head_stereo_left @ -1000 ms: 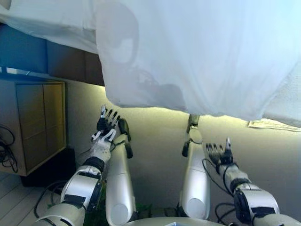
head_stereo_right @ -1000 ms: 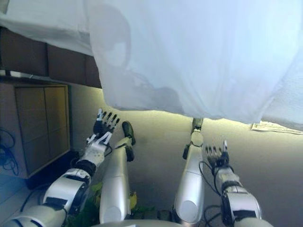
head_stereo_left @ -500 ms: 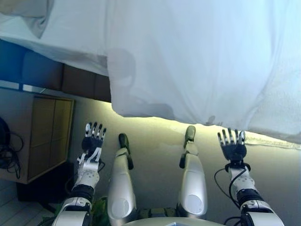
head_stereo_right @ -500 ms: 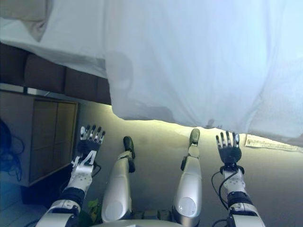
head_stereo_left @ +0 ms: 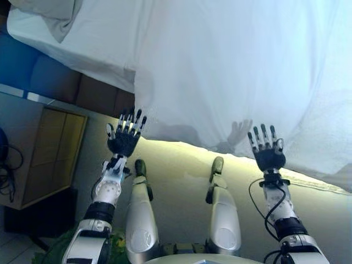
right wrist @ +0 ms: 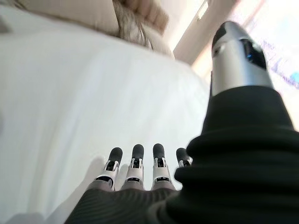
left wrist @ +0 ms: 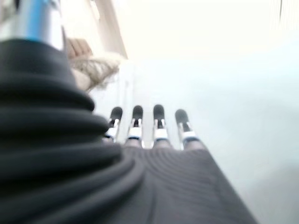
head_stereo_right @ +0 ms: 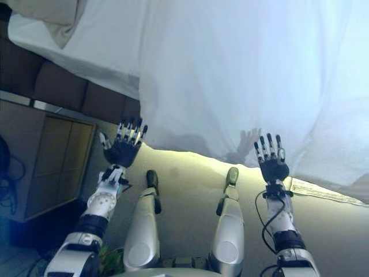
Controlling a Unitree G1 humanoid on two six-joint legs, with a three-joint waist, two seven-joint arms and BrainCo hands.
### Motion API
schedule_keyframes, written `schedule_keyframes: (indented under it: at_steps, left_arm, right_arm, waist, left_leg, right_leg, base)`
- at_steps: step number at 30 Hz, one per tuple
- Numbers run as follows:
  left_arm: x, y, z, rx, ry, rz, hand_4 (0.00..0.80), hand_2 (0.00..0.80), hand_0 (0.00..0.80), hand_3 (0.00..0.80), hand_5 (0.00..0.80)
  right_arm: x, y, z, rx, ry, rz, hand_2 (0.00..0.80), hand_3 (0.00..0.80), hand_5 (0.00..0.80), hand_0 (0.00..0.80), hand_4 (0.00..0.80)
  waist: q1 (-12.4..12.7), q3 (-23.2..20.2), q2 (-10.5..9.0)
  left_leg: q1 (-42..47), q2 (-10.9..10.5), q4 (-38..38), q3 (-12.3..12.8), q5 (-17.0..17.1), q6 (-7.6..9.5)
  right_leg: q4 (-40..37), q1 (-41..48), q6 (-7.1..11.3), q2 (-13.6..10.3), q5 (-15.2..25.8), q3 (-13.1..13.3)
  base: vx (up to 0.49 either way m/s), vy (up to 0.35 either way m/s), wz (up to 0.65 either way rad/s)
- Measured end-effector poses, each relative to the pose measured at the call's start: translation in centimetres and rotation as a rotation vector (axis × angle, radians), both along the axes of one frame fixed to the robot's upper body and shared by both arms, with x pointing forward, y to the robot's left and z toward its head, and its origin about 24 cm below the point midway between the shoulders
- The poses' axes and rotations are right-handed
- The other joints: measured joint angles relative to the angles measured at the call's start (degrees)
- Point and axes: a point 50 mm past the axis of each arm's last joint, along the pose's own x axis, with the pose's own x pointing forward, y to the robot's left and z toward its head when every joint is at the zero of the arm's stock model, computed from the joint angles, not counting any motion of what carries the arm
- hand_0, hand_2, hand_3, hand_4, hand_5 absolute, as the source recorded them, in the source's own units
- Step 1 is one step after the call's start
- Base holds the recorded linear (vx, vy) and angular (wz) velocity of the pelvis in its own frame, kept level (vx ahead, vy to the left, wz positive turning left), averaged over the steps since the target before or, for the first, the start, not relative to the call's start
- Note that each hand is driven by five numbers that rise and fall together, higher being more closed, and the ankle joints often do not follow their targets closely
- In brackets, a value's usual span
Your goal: Make the bed neatly
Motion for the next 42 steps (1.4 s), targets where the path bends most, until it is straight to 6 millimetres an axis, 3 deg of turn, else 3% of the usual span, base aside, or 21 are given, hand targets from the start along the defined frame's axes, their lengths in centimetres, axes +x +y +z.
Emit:
schedule_keyframes:
  at_steps: [4, 7, 12, 18, 27, 32, 42]
  left_arm:
    - [2.2, -2.6, 4.7, -0.046, -0.17, -0.152, 0.0, 0.0, 0.0, 0.0, 0.0]
    - [2.9, -4.1, 6.7, -0.057, -0.232, -0.241, 0.0, 0.0, 0.0, 0.0, 0.0]
    - [2.7, -6.2, 6.7, -0.044, -0.253, -0.326, 0.0, 0.0, 0.0, 0.0, 0.0]
    - [3.5, -6.5, 5.5, 0.096, -0.177, -0.323, 0.0, 0.0, 0.0, 0.0, 0.0]
    - [6.4, -3.2, 8.1, 0.321, -0.087, -0.152, 0.0, 0.0, 0.0, 0.0, 0.0]
    - [7.4, -2.4, 9.6, 0.386, -0.032, -0.044, 0.0, 0.0, 0.0, 0.0, 0.0]
    - [6.5, -0.2, 6.1, 0.399, 0.086, 0.024, 0.0, 0.0, 0.0, 0.0, 0.0]
  right_arm:
    - [3.4, 2.0, 3.9, -0.061, -0.084, 0.077, 0.0, 0.0, 0.0, 0.0, 0.0]
    - [5.2, 2.8, 6.2, -0.055, -0.142, 0.119, 0.0, 0.0, 0.0, 0.0, 0.0]
    - [6.9, 4.1, 9.4, -0.011, -0.26, 0.191, 0.0, 0.0, 0.0, 0.0, 0.0]
    - [8.6, 3.9, 10.4, 0.025, -0.243, 0.189, 0.0, 0.0, 0.0, 0.0, 0.0]
    - [10.0, 0.3, 10.9, 0.015, -0.112, 0.119, 0.0, 0.0, 0.0, 0.0, 0.0]
    - [9.7, -2.8, 11.4, 0.035, -0.035, 0.016, 0.0, 0.0, 0.0, 0.0, 0.0]
    - [7.0, -8.6, 8.7, 0.073, 0.168, -0.19, 0.0, 0.0, 0.0, 0.0, 0.0]
  waist:
    - [-0.08, 0.31, -1.07]
    - [0.2, 0.7, -1.88]
    - [0.25, 0.74, -1.99]
    - [0.14, 0.79, -1.88]
    - [0.38, 1.02, -1.13]
    - [0.35, 0.88, 0.21]
    - [0.47, 1.26, 4.6]
  left_leg:
    - [-5.9, -0.15, 2.82, -0.39, 0.01, 0.04]
    - [-10.61, -0.58, 4.9, -1.3, 0.09, 0.08]
    - [-19.5, -1.36, 9.37, -1.82, -0.76, 1.01]
    - [-27.77, -2.38, 13.29, -1.15, -2.09, 2.58]
    - [-35.63, -2.73, 16.53, 0.63, -3.38, 3.03]
    - [-38.36, -3.29, 17.05, 1.58, -3.97, 3.3]
    - [-38.74, -3.89, 17.11, 4.0, -4.48, 3.82]
  right_leg:
    - [-0.15, -4.44, -0.3, -0.09, 1.47, 0.08]
    - [1.2, -8.55, -0.16, -0.41, 1.81, 0.23]
    - [5.16, -17.31, 0.03, -1.45, 1.49, 1.16]
    - [5.02, -24.49, 0.09, -2.44, 1.83, 2.77]
    - [5.22, -33.11, 1.39, -3.39, 4.64, 4.69]
    - [5.29, -36.9, 1.01, -4.08, 4.71, 5.79]
    - [6.12, -39.57, 1.27, -5.35, 5.2, 7.35]
  base:
    - [-0.065, 0.027, 0.0]
    - [-0.074, 0.005, 0.05]
    - [-0.061, 0.021, 0.01]
    - [-0.015, 0.083, -0.05]
    - [-0.017, 0.097, -0.1]
    - [-0.023, 0.112, -0.04]
    - [0.006, 0.084, -0.03]
